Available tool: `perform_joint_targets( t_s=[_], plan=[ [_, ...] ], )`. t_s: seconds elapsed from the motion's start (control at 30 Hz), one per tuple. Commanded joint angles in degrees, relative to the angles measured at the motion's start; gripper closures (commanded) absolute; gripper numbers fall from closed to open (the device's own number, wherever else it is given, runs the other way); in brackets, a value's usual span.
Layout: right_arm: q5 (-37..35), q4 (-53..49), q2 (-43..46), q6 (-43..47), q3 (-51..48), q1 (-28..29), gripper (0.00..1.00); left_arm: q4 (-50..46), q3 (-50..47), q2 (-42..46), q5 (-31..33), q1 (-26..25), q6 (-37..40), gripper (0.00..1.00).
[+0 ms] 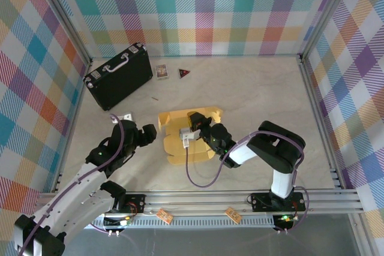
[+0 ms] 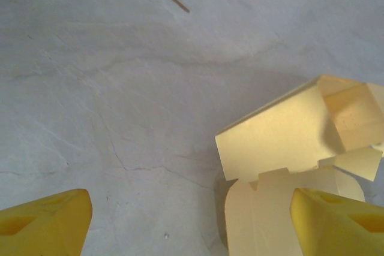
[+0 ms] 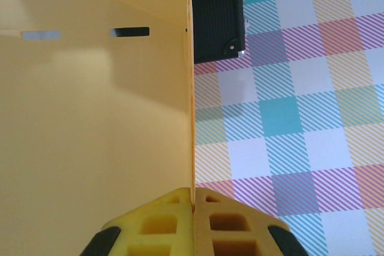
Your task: Fold the paper box
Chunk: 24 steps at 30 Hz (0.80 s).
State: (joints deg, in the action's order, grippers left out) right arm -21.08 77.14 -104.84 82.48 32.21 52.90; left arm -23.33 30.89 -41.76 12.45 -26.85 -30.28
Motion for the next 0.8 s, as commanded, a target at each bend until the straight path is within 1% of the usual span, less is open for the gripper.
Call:
perform_joint_targets(
  t_s=[0.0,0.1,0.2,0.23,0.37,0.47,0.6,0.63,0.7,0.77],
  plan=[
    [-1.3,3.5,1.7,0.5,1.1,-0.6,1.00,2.4,-0.4,-0.2,0.7,1.3,0.4,0.14],
    [-0.6,3.5,1.2,1.0,2.8,-2.0,1.00,5.6,-1.2,-1.0,1.7,2.0,0.7,0.13],
    [-0.2,3.5,-0.5,4.6,4.6,-2.5,1.00,6.9,-1.0,-2.2,1.8,3.3,0.7,0.14],
    [0.3,3.5,-1.0,5.5,4.7,-2.4,1.00,8.7,-0.6,-3.2,1.3,4.1,0.5,0.14],
    [0.8,3.5,-1.9,4.8,3.1,-2.2,1.00,11.7,-0.3,-8.4,-8.0,8.5,0.2,0.14],
    [0.1,3.5,-3.1,2.2,2.2,-1.9,1.00,13.8,-0.3,-11.0,-13.7,9.6,0.9,0.14],
    [-0.6,3.5,-6.3,1.7,2.4,-1.8,1.00,14.6,0.0,-11.9,-16.9,9.6,5.3,0.14],
    [-0.7,3.5,-7.0,1.8,2.5,-1.7,1.00,14.7,0.0,-12.3,-16.7,9.6,6.1,0.14],
    [-0.8,3.5,-7.5,1.0,2.6,-1.3,1.00,13.5,0.7,-13.2,-13.3,9.6,6.0,0.14],
    [-0.7,3.4,-7.5,0.4,2.6,-1.0,1.00,14.7,0.8,-13.9,-10.3,9.7,6.7,0.14]
  ],
)
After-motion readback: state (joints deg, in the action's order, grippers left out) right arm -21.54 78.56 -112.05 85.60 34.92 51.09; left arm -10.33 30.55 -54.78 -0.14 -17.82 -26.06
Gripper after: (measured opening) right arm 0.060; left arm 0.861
